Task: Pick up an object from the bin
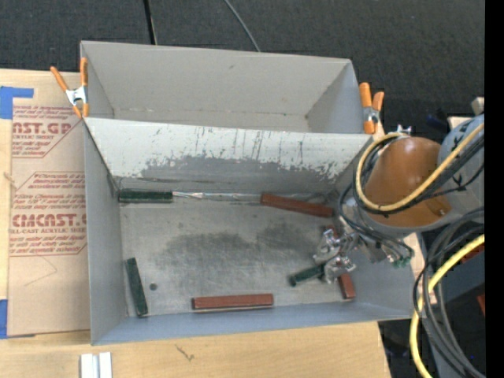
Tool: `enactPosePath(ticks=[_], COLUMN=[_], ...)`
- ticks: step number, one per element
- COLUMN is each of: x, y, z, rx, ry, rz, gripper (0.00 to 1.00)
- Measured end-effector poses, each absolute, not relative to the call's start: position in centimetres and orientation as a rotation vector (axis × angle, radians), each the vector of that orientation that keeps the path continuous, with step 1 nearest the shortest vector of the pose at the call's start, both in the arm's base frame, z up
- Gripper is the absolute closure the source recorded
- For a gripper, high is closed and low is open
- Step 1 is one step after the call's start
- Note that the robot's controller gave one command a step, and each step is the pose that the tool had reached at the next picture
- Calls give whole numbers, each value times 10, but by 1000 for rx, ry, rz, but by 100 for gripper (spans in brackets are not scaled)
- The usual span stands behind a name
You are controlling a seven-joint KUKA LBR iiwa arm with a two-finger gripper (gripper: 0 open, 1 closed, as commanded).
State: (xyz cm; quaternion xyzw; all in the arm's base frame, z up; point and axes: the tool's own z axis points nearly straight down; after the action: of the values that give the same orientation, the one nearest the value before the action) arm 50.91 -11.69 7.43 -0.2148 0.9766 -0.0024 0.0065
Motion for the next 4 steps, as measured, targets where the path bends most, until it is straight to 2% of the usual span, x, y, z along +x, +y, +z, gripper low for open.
enactPosePath(ticks=[2,4], x=[508,505], y=[-116,-115], z=[78,118], rx=[-674,-676], ry=[3061,3072], rz=[-4,4], gripper=[100,100])
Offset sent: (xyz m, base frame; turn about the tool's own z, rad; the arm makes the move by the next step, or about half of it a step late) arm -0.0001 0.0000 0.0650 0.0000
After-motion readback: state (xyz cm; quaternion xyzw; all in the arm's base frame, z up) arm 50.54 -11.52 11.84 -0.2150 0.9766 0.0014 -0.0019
